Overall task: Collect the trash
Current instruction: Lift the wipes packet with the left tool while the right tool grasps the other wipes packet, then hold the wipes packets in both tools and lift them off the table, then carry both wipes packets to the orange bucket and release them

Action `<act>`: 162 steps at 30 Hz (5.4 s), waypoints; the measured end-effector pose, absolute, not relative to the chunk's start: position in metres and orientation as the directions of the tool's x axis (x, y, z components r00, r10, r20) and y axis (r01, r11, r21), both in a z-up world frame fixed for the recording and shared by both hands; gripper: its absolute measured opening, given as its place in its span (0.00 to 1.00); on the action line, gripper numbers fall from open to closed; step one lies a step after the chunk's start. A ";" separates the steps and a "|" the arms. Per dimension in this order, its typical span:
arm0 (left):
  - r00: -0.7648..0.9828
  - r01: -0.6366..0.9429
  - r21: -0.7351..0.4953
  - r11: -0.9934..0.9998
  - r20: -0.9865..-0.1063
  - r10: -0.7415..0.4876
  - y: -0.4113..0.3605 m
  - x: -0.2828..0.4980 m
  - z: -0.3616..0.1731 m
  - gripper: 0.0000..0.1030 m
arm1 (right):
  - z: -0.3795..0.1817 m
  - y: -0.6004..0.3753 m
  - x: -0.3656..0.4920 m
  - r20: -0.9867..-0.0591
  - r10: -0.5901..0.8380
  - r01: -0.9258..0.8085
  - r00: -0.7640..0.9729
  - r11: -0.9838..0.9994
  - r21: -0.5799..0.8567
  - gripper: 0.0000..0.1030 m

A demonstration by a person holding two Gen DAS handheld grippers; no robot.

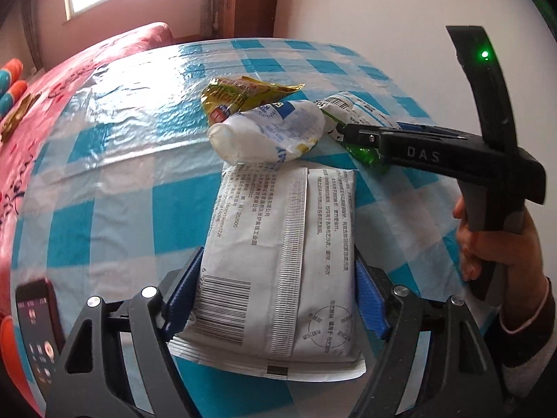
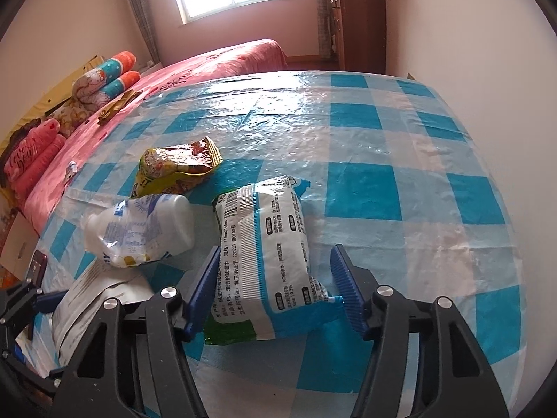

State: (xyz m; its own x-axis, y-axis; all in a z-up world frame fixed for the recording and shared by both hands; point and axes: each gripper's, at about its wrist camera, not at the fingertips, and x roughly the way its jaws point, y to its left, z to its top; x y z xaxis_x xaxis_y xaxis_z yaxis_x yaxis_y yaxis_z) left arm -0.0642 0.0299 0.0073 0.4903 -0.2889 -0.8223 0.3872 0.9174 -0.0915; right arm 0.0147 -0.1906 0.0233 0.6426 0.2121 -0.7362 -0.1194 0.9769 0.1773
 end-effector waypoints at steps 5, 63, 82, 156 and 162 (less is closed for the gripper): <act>0.491 0.372 -0.134 0.919 -0.811 -0.317 0.043 -0.077 0.008 0.76 | 0.023 -0.199 0.010 -0.725 0.233 -0.102 0.648 0.970 0.221 0.57; 0.495 0.491 -0.113 0.864 -0.780 -0.383 0.069 -0.142 0.018 0.83 | 0.017 -0.175 -0.028 -0.771 0.134 -0.100 0.623 0.991 0.091 0.84; 0.506 0.459 -0.036 0.888 -0.811 -0.294 0.050 -0.136 0.003 0.76 | 0.020 -0.181 -0.030 -0.758 0.136 -0.095 0.638 0.991 0.098 0.66; 0.666 -0.508 -0.348 0.788 -0.739 0.103 0.445 -0.228 -0.016 0.75 | 0.105 0.286 -0.109 -0.735 0.655 -0.873 0.178 0.449 0.189 0.63; 0.658 -0.548 -0.345 0.762 -0.740 0.139 0.457 -0.234 -0.018 0.78 | 0.113 0.267 -0.102 -0.697 0.692 -0.844 0.187 0.476 0.246 0.87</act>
